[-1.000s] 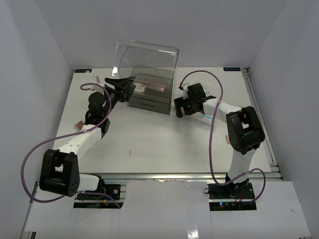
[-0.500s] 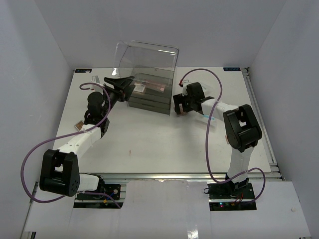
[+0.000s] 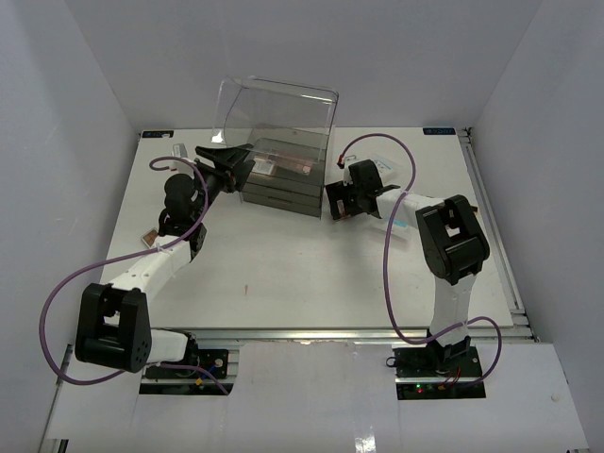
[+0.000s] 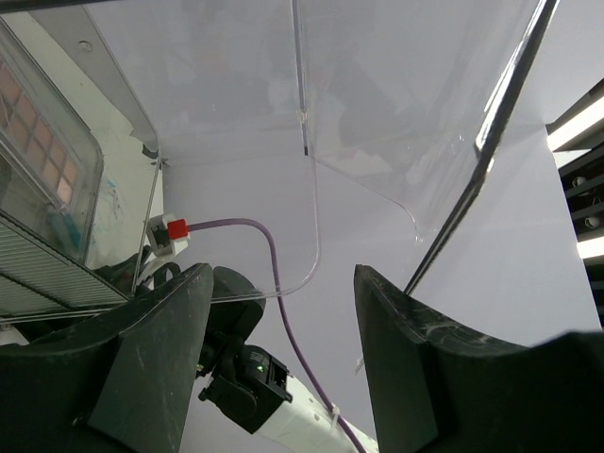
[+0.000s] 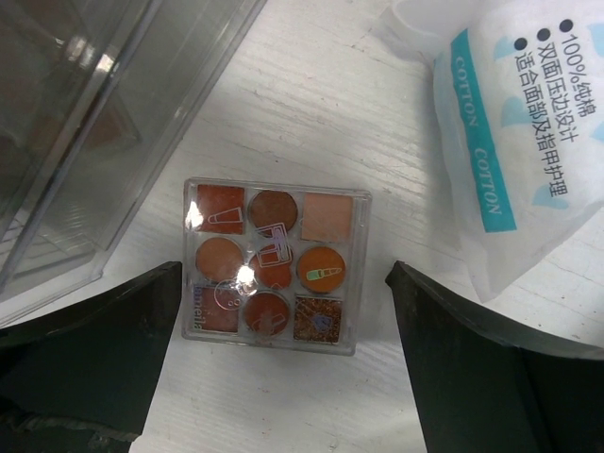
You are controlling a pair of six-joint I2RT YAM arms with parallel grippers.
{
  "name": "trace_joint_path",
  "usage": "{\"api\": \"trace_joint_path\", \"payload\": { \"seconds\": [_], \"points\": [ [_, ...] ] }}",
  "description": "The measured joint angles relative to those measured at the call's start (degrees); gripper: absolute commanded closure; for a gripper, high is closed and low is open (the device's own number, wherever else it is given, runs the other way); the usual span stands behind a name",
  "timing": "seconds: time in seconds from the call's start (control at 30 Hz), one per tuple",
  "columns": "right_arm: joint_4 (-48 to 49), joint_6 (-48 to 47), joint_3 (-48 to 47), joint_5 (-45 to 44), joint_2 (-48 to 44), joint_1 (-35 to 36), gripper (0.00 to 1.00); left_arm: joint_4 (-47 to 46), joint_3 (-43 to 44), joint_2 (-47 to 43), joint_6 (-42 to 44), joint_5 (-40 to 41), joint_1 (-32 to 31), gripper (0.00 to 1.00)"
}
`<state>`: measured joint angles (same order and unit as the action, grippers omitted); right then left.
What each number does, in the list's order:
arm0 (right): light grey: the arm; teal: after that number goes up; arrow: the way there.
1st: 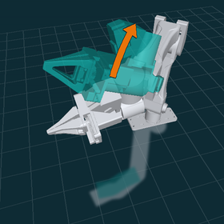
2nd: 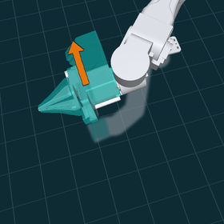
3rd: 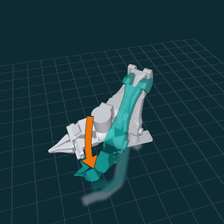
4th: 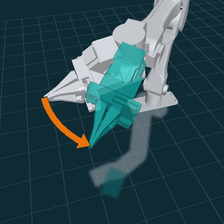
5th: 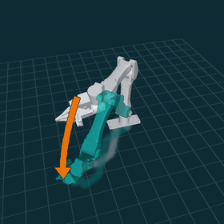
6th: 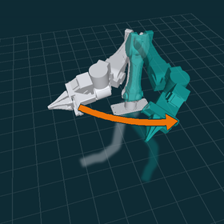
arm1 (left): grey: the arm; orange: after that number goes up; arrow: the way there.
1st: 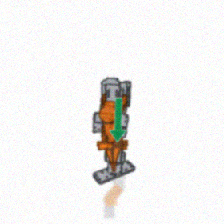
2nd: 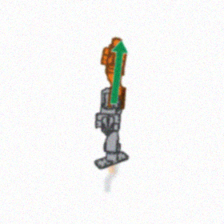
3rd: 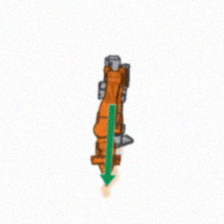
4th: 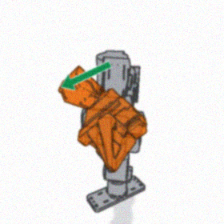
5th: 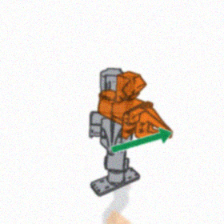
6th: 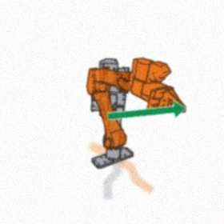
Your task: Organize the makeup
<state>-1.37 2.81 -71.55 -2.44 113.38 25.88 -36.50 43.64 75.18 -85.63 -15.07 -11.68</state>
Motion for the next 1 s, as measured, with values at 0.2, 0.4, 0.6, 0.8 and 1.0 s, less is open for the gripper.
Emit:
{"api": "trace_joint_path", "payload": {
  "seconds": [0.2,0.4,0.6,0.8,1.0],
  "points": [
    [0.02,-0.39,0.0,-0.62,0.12,0.08,0.09,-0.03,0.0,0.01,-0.45,-0.15,0.25,0.28],
    [0.02,-1.34,0.01,-0.61,0.13,0.34,0.11,-0.03,0.0,0.02,-0.63,-0.27,0.33,0.28],
    [0.06,-2.38,0.12,-1.34,0.13,0.47,0.28,-0.03,0.0,0.0,-0.68,-0.37,0.33,0.28],
    [1.15,-3.86,2.06,-1.57,-1.07,0.54,0.48,-0.01,0.0,0.02,-1.18,-0.37,0.33,0.28],
    [-1.6,-8.52,10.35,0.3,-11.25,0.67,0.7,0.37,0.44,0.01,-1.58,-0.39,0.33,0.28]
  ]
}}
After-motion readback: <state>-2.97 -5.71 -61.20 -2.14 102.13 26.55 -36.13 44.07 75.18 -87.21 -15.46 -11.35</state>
